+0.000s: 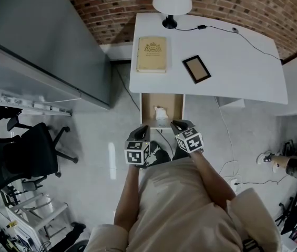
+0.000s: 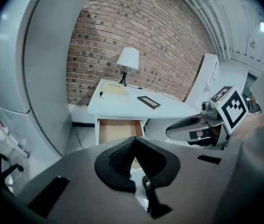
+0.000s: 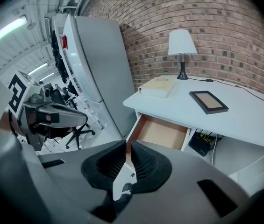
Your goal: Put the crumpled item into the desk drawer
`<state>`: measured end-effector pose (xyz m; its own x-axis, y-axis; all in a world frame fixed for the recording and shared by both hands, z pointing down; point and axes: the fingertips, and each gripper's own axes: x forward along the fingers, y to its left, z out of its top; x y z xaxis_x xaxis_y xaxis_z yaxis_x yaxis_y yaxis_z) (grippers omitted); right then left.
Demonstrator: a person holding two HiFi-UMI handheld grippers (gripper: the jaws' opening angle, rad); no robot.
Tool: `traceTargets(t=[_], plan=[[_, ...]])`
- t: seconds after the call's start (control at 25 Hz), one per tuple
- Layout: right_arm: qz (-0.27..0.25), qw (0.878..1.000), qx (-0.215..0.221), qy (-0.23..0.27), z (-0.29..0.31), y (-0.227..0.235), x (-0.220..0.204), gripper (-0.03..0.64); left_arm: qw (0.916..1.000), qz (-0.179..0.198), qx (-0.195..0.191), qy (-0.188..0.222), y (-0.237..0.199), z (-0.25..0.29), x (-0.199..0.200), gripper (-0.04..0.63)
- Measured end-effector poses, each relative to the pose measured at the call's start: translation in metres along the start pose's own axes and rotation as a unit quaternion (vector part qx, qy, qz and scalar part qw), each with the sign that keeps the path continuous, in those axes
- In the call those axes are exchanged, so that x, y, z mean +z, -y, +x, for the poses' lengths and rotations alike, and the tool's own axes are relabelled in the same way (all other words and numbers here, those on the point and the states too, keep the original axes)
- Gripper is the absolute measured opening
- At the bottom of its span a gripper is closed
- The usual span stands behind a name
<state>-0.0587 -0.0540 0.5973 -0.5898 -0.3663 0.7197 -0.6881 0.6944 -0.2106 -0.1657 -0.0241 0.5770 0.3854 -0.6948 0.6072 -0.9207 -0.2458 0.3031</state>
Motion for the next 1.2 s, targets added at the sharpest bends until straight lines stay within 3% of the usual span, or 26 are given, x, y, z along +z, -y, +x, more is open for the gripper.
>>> traceTargets(t=[0.52, 1.2], plan=[[0.014, 1.0, -0.005, -0.002, -0.008, 0.009, -0.01, 0.052, 0.9994, 0.024, -0.026, -0.005, 0.022, 0.006, 0.0, 0.015], [0.042, 0.999, -0.008, 0.008, -0.007, 0.015, -0.014, 0.026, 0.9994, 0.029, -0.016, -0.007, 0.016, 0.003, -0.001, 0.015]])
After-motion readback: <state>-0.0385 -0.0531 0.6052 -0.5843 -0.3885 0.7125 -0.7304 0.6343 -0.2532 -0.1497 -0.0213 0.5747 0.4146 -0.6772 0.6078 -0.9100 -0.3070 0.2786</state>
